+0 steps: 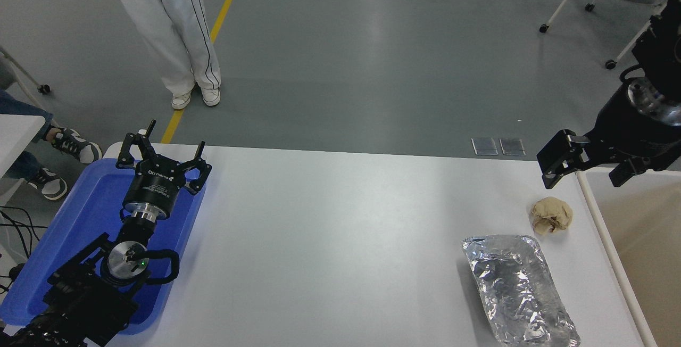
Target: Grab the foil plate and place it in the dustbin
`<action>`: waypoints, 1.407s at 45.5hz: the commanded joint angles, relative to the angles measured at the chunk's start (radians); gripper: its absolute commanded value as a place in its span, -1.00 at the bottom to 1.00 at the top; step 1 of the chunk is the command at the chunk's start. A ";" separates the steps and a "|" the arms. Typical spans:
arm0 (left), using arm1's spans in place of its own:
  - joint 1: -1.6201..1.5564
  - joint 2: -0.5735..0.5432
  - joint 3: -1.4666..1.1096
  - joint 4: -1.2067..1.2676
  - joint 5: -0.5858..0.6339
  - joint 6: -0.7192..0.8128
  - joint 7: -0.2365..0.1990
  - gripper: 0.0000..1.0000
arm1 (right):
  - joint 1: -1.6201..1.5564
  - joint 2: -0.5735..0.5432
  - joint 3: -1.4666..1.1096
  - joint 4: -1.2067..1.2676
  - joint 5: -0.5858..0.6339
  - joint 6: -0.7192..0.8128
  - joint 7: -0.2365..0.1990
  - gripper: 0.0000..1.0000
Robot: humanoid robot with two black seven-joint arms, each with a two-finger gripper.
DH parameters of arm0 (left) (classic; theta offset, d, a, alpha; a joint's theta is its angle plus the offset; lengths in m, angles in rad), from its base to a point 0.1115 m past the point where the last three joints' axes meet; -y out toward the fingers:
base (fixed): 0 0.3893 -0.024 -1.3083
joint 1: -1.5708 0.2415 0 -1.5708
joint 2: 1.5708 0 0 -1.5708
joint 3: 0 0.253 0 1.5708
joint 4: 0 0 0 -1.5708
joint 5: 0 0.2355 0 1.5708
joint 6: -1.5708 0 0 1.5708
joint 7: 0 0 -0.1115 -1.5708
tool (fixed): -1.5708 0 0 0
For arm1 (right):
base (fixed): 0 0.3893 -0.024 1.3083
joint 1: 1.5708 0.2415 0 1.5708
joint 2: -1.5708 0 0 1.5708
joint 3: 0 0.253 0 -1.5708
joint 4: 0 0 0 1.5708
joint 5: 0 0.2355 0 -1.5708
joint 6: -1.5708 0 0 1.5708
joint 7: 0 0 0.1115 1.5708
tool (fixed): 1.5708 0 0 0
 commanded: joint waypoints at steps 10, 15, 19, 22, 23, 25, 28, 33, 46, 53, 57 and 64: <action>0.000 0.000 0.004 0.000 0.001 0.000 0.000 1.00 | -0.002 0.000 0.000 0.000 0.000 0.000 0.000 1.00; 0.000 0.000 0.004 0.000 0.001 0.000 0.000 1.00 | -0.015 0.000 0.002 0.000 0.000 0.000 0.000 1.00; 0.000 0.000 0.004 0.000 0.001 0.000 0.000 1.00 | -0.015 0.002 0.003 0.000 0.000 0.000 0.000 1.00; 0.000 0.000 0.004 0.000 0.001 0.000 0.000 1.00 | -0.014 0.002 0.005 0.000 0.000 0.000 0.000 1.00; 0.000 0.000 0.004 0.000 0.001 0.000 0.000 1.00 | -0.014 0.002 0.005 0.000 0.000 0.000 0.000 1.00; 0.000 0.000 0.004 0.000 0.001 0.000 0.000 1.00 | -0.014 0.002 0.007 -0.001 0.000 0.000 0.000 1.00; 0.000 0.000 0.004 0.000 0.001 0.000 0.000 1.00 | -0.014 0.002 0.007 -0.001 0.000 0.000 0.000 1.00; 0.000 0.000 0.004 0.000 0.001 0.000 0.000 1.00 | -0.014 0.002 0.005 -0.001 0.000 0.000 0.000 1.00; 0.000 0.000 0.003 0.000 0.001 0.000 0.000 1.00 | -0.025 0.017 -0.007 -0.003 0.000 0.000 0.000 1.00; 0.000 0.000 0.003 0.000 0.001 0.000 0.000 1.00 | -0.023 0.014 -0.015 -0.003 0.000 0.000 0.000 1.00; 0.000 0.000 0.003 0.000 0.001 0.000 0.000 1.00 | -0.020 0.015 0.005 -0.003 0.021 0.000 0.003 1.00; 0.000 0.000 0.003 0.000 0.001 0.000 0.000 1.00 | -0.017 0.015 -0.038 -0.003 0.081 0.000 0.001 1.00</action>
